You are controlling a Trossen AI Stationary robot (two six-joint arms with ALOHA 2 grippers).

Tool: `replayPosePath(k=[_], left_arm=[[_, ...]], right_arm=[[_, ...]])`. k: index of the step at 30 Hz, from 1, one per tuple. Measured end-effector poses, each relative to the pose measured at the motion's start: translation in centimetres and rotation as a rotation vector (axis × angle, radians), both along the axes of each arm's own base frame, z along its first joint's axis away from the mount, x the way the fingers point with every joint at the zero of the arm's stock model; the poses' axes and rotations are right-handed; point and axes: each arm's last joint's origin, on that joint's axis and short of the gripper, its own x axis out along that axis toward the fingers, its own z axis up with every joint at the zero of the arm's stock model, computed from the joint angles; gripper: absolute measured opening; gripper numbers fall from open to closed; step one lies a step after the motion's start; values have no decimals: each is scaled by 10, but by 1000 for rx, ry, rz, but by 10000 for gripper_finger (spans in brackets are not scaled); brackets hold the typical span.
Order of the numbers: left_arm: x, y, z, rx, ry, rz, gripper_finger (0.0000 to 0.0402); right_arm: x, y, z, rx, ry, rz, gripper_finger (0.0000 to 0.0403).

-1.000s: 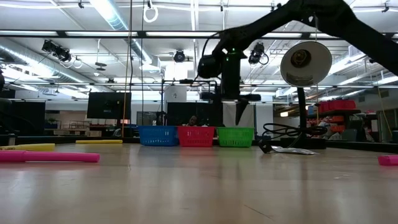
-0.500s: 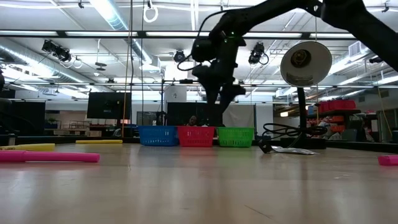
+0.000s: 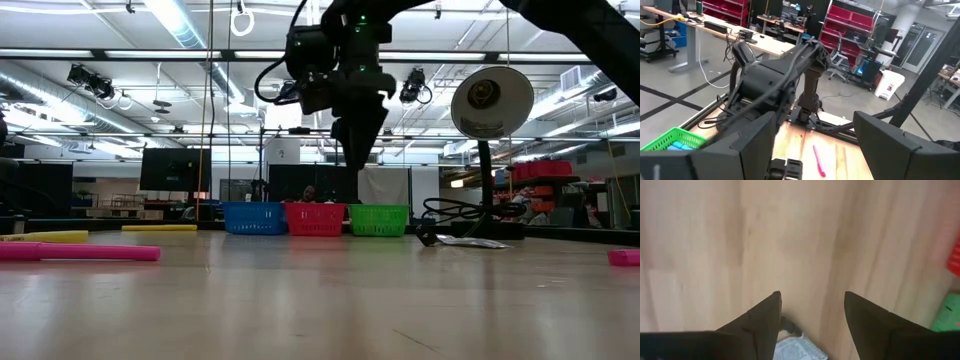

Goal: Pick & Place Markers
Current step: Put the right pink marker into the red bin

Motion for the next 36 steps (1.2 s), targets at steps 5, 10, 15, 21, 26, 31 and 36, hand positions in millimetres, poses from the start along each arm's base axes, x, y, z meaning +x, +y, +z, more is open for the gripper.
replayPosePath(k=[5,10,15,21,26,31,36], left_arm=[[0,-3,1,-27,-10,-38,275],[0,-5,1,-28,-9,-106,275],[0,-5,1,-27,-8,-112,275],[0,-5,0,-25,-6,-108,275],[0,-5,0,-25,-3,-108,275],[0,-5,0,-25,-2,-108,275],[0,-4,0,-24,0,-106,275]], right_arm=[[0,11,0,-4,10,106,214],[1,15,0,-7,5,165,214],[-4,18,-1,4,53,179,214],[-11,30,-2,64,69,201,214],[-32,50,-5,73,91,262,214],[-65,75,-11,76,143,315,214],[-103,101,-13,28,180,361,214]])
